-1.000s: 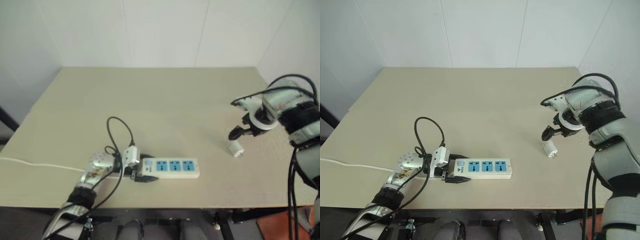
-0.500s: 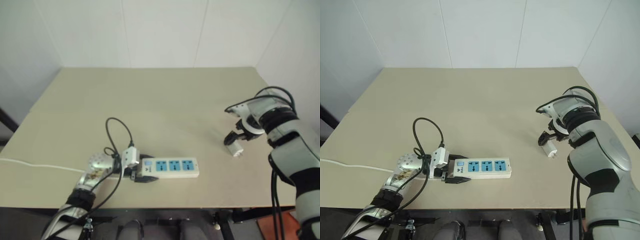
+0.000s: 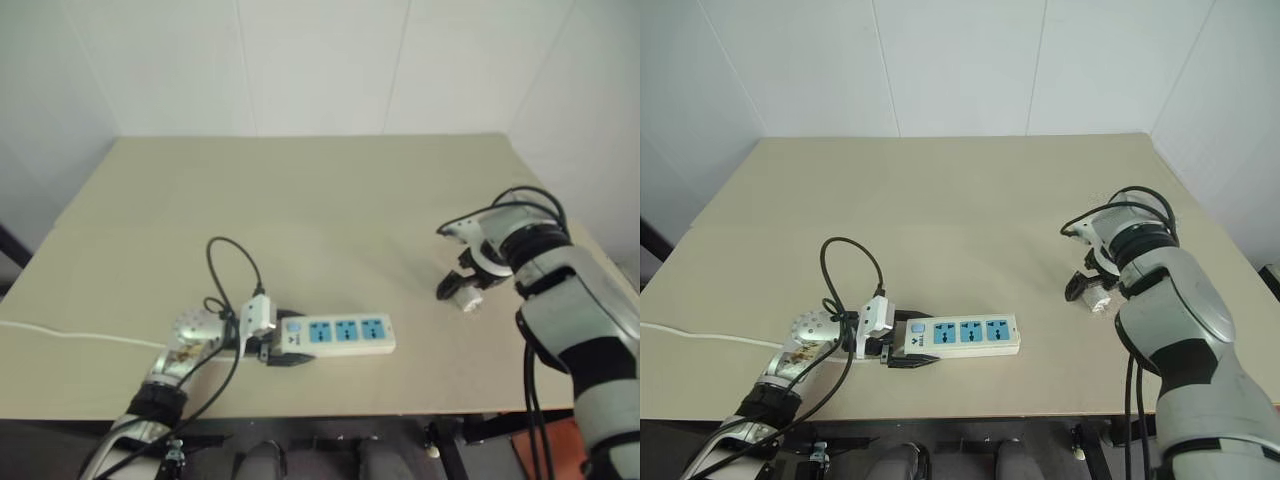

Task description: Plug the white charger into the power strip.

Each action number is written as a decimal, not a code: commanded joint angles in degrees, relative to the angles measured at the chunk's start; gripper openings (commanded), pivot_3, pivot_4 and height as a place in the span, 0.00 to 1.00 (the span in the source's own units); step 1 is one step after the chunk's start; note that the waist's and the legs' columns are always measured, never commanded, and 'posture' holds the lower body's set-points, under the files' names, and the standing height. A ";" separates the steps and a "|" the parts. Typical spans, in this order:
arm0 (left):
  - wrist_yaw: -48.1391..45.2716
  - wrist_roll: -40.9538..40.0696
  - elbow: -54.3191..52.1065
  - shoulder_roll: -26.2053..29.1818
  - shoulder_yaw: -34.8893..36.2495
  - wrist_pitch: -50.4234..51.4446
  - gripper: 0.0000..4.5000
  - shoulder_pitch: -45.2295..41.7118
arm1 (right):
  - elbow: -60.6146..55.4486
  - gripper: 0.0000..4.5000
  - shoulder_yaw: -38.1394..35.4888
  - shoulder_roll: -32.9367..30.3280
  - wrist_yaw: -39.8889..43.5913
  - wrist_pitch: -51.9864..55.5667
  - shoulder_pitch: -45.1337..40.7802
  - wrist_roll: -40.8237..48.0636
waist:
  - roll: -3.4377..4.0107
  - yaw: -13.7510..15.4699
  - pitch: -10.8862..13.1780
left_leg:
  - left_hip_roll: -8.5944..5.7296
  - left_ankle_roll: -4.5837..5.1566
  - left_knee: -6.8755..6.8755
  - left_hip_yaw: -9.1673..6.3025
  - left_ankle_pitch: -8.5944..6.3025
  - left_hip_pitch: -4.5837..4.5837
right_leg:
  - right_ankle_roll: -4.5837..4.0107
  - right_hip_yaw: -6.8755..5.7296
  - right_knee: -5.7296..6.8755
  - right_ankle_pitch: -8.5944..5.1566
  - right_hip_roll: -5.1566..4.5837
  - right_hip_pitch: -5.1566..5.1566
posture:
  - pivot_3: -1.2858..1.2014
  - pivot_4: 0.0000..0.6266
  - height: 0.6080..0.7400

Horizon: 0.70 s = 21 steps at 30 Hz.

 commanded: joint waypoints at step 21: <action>0.06 1.98 0.15 1.17 -2.13 1.94 0.74 1.12 | -5.22 0.26 -8.06 -0.65 2.55 -3.88 0.67 -4.99 | 0.00 -0.36 0.00 | 0.00 0.00 0.01 -0.01 0.00 0.03 | 0.00 0.00 0.08 0.00 0.00 0.00 | 0.52 0.24 1.00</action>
